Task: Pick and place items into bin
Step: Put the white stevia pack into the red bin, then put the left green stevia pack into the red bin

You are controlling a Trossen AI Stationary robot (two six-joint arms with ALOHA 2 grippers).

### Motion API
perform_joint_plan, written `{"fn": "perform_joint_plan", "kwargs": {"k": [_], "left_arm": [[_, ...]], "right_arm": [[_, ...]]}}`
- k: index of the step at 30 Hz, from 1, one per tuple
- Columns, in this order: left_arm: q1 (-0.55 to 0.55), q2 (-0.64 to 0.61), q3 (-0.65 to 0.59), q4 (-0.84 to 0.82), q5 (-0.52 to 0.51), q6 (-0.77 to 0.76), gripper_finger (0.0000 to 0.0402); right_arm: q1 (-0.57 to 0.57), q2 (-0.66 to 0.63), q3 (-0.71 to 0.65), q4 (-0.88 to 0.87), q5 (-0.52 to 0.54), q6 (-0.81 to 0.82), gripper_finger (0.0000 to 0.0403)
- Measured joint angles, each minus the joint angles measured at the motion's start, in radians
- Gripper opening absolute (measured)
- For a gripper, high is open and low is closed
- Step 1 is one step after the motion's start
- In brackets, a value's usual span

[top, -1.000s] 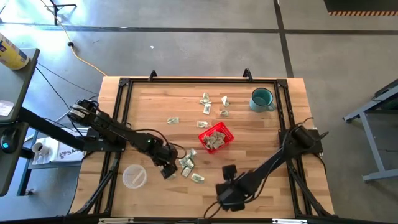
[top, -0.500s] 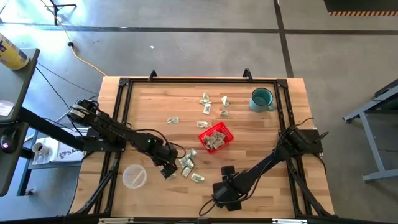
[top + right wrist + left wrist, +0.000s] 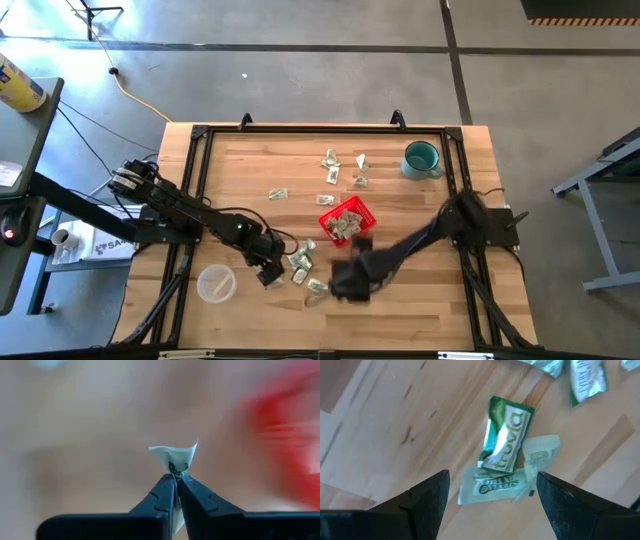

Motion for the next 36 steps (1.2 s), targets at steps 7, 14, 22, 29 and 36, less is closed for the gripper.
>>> {"fn": "perform_joint_plan", "kwargs": {"k": [7,14,22,29,36], "left_arm": [[0.002,0.0,0.0,-0.014,-0.042,0.031,0.0333],[0.011,0.0,0.0,-0.005,-0.062,0.064,0.0333],[0.06,0.0,0.0,-0.013,-0.055,0.11,0.0333],[0.051,0.005,0.0,0.001,-0.025,0.012,0.0333],[-0.008,0.015,0.0,0.072,-0.061,-0.099,0.0331]], "right_arm": [[-0.171,-0.185,0.003,-0.086,0.137,0.032,0.0015],[-0.373,-0.186,0.003,-0.056,-0.184,-0.074,0.0011],[-0.445,-0.177,0.006,-0.039,-0.241,-0.088,0.012],[-0.384,-0.208,0.006,-0.171,-0.222,-0.195,0.0251],[-0.306,-0.227,0.006,-0.254,-0.069,-0.247,0.0297]]}}
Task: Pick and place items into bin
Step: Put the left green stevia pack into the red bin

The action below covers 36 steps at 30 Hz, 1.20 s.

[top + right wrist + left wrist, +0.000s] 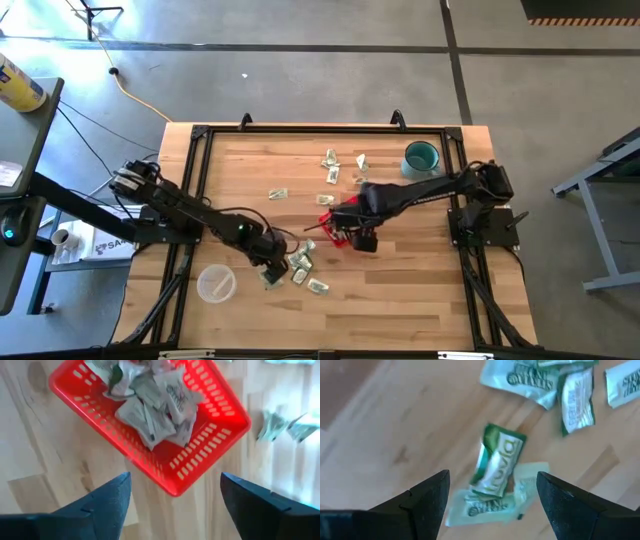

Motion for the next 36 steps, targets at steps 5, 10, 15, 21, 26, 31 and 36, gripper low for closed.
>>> {"fn": "perform_joint_plan", "kwargs": {"k": [5,10,15,21,26,31,36], "left_arm": [[-0.06,0.058,0.023,0.01,-0.053,-0.02,0.0304],[-0.087,0.144,0.098,-0.086,-0.128,-0.035,0.0262],[-0.092,0.204,0.205,-0.254,-0.202,-0.036,0.0215],[-0.084,0.212,0.263,-0.31,-0.348,-0.027,0.0139],[-0.052,0.209,0.291,-0.334,-0.34,0.007,0.0068],[0.021,0.209,0.342,-0.34,-0.271,0.148,0.003],[0.109,0.209,0.47,-0.332,-0.257,0.314,0.0045]], "right_arm": [[0.014,-0.001,0.0,0.014,0.055,-0.016,0.0298],[0.013,-0.01,0.0,0.009,0.129,0.031,0.0298],[0.027,-0.017,0.0,-0.023,0.166,0.103,0.0298],[0.095,-0.071,0.0,-0.05,0.206,0.224,0.0298],[0.179,-0.159,0.0,-0.118,0.306,0.428,0.0298],[0.264,-0.255,0.0,-0.234,0.386,0.692,0.0298],[0.338,-0.32,0.001,-0.328,0.415,0.877,0.0298]]}}
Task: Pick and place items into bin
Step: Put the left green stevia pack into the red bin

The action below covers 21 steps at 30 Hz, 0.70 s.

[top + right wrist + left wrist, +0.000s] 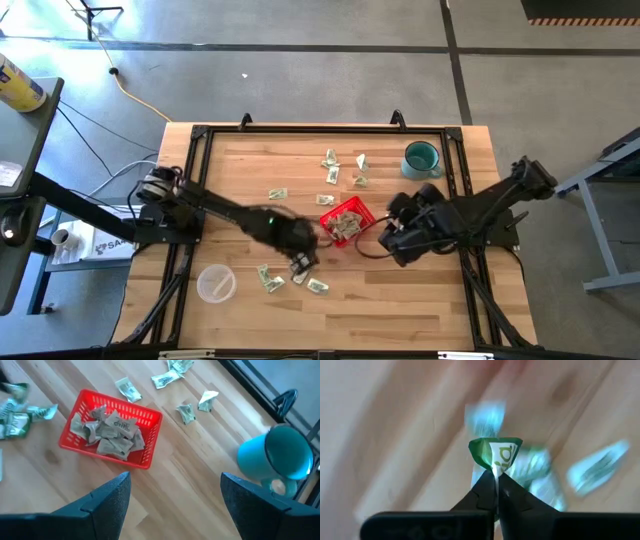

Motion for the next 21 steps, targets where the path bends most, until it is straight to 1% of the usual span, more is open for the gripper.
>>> {"fn": "perform_joint_plan", "kwargs": {"k": [3,6,8,10,11,13,15,18,21], "left_arm": [[0.063,0.0,0.088,0.044,-0.025,0.103,0.0064],[0.135,-0.002,0.141,0.138,-0.035,0.189,0.006],[0.185,-0.002,0.153,0.222,0.003,0.229,0.0049],[0.23,0.01,0.154,0.291,0.06,0.234,0.0041],[0.248,0.022,0.155,0.312,0.091,0.226,0.004],[0.269,0.048,0.152,0.302,0.16,0.201,0.0045],[0.27,0.086,0.152,0.314,0.214,0.173,0.0063],[0.258,0.138,0.151,0.328,0.223,0.148,0.0107],[0.251,0.169,0.152,0.39,0.237,0.143,0.0152]], "right_arm": [[0.034,-0.013,0.0,-0.031,-0.005,0.057,0.0298],[0.058,-0.015,0.0,-0.041,-0.014,0.074,0.0298],[0.07,-0.015,0.0,-0.041,-0.015,0.079,0.0298],[0.077,-0.014,0.0,-0.042,-0.008,0.086,0.0298],[0.08,-0.015,0.0,-0.043,-0.006,0.089,0.0298],[0.08,-0.014,0.0,-0.045,-0.006,0.09,0.0298],[0.08,-0.014,0.0,-0.049,-0.006,0.09,0.0298],[0.08,-0.014,0.0,-0.05,0.001,0.087,0.0298],[0.08,-0.014,0.0,-0.05,0.01,0.074,0.0298]]}}
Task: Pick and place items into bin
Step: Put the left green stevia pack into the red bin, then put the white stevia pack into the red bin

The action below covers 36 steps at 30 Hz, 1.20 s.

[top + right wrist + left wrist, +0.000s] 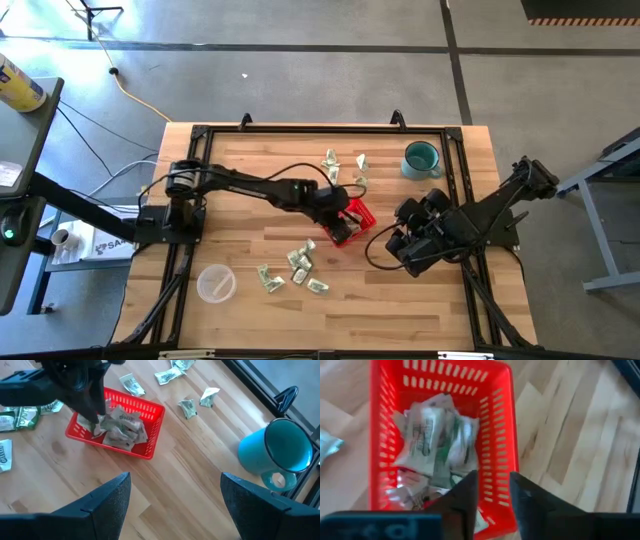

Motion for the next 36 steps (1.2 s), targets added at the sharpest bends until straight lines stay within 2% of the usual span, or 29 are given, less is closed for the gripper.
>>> {"fn": "perform_joint_plan", "kwargs": {"k": [4,7,16,30,36], "left_arm": [[-0.005,0.007,0.0,0.045,-0.023,-0.039,0.0193],[-0.005,0.007,0.0,0.028,-0.04,-0.021,0.02],[-0.027,0.007,0.0,-0.12,-0.058,0.025,0.0168],[-0.06,0.033,0.0,-0.187,-0.044,0.093,0.0149],[-0.057,0.076,0.001,-0.147,-0.033,0.086,0.0149]], "right_arm": [[-0.001,0.0,0.0,-0.002,0.007,-0.008,0.0298],[-0.001,0.0,0.0,-0.002,0.012,-0.008,0.0298],[-0.001,0.001,0.0,-0.001,0.03,-0.011,0.0298],[-0.01,0.001,0.0,0.006,0.057,-0.011,0.0298],[-0.01,0.001,0.0,0.014,0.056,-0.011,0.0298]]}}
